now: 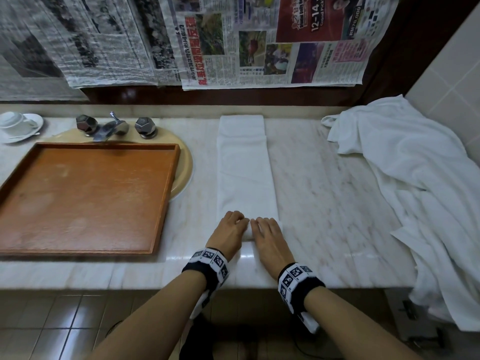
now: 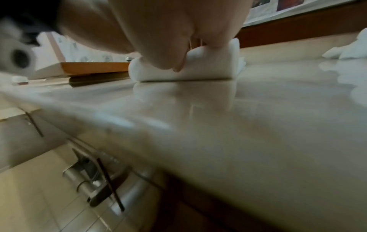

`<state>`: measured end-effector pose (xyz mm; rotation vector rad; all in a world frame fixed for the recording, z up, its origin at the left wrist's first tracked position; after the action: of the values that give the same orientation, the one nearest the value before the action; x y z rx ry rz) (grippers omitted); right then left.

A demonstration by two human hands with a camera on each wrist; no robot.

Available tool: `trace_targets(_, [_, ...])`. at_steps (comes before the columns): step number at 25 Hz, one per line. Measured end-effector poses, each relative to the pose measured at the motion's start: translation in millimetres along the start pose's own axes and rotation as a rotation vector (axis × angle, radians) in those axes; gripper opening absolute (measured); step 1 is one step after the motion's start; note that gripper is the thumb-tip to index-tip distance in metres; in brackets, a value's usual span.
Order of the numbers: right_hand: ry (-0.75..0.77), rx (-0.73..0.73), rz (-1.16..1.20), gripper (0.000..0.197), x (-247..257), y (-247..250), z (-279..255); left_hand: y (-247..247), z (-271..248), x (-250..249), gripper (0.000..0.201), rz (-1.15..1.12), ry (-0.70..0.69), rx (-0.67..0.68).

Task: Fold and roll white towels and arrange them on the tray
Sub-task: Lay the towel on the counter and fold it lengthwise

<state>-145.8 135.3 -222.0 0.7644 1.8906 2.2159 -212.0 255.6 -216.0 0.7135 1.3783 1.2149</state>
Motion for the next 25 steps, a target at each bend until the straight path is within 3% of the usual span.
trace_targets(2, [-0.022, -0.006, 0.085, 0.042, -5, 6, 13, 1, -13, -7, 0.026, 0.004, 0.005, -0.107])
trace_targets(4, [-0.045, 0.104, 0.132, 0.040, -9, 8, 21, -2, -20, -10, 0.025, -0.011, -0.029, -0.191])
trace_targets(6, [-0.051, 0.120, 0.122, 0.039, -12, 5, 20, -4, -22, -8, 0.021, -0.006, -0.060, -0.237])
trace_targets(10, [-0.008, -0.078, -0.008, 0.056, 1, 0, -5, -7, -15, -4, 0.026, -0.019, -0.062, -0.134])
trace_targets(14, [-0.011, -0.035, -0.049, 0.067, 1, -8, -7, 3, 19, 8, 0.019, -0.044, 0.029, 0.036])
trace_targets(18, [-0.032, -0.006, 0.119, 0.043, -15, 2, 25, 10, 6, -7, 0.018, -0.058, 0.048, -0.111])
trace_targets(22, [-0.001, 0.173, 0.210, 0.050, -19, 6, 24, -3, -23, -10, 0.018, -0.072, 0.023, -0.247])
trace_targets(25, [-0.008, 0.081, 0.179, 0.045, -16, 3, 7, -10, -32, -6, 0.020, -0.085, -0.031, -0.262])
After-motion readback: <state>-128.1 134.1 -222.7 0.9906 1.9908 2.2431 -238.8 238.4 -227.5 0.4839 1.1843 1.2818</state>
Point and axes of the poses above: each hand's wrist, its own z-axis towards the middle knuckle, its own y-axis out of the back of the hand, x = y × z, the point moved 3 cm from there along z, towards the middle knuckle, and after that the axes turned 6 degrees about z, right-handed, at the moved point
